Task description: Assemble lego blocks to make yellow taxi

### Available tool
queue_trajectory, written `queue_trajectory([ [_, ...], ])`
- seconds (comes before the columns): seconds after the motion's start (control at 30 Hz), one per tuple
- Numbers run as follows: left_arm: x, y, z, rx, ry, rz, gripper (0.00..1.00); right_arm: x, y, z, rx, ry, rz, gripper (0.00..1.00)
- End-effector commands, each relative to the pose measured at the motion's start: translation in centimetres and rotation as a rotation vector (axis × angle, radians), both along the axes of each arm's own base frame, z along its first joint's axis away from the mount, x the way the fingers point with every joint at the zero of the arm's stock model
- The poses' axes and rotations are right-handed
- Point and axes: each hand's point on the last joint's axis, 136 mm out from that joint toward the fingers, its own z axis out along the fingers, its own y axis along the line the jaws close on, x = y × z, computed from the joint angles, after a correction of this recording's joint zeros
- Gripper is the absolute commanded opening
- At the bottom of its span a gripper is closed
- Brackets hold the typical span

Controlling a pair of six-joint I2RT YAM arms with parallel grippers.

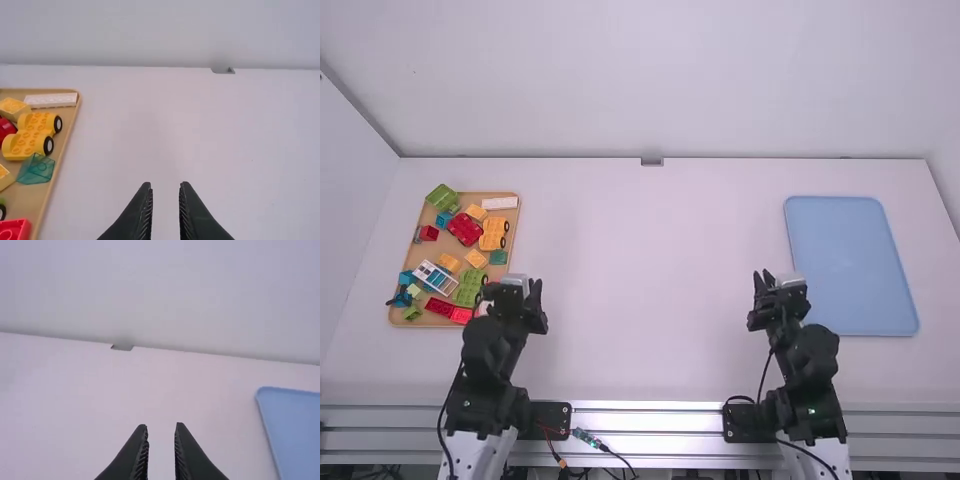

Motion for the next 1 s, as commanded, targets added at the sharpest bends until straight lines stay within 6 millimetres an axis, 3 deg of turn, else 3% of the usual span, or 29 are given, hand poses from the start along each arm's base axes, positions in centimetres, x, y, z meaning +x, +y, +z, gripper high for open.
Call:
queue_trajectory([
  [0.0, 0.0, -0.3, 1.4, 0.011, -0.010, -0.021, 0.18, 0.1, -0.2, 2.7, -0.031, -0.059, -0.006, 0.17],
  [0.47, 1.1, -0.4, 5.7, 0.010, -0.032, -0.020, 0.32, 0.6, 0.6, 7.7, -0.030, -0.161, 0.017, 0.27],
  [0.73, 2.3, -0.4, 8.6, 0.010, -0.031, -0.020, 0.44, 1.1, 0.7, 8.6, -0.033, -0.138, 0.018, 0.33],
  [0.97, 4.2, -0.5, 11.9, 0.010, -0.028, -0.020, 0.59, 1.9, 0.8, 10.7, -0.032, -0.145, 0.018, 0.41],
])
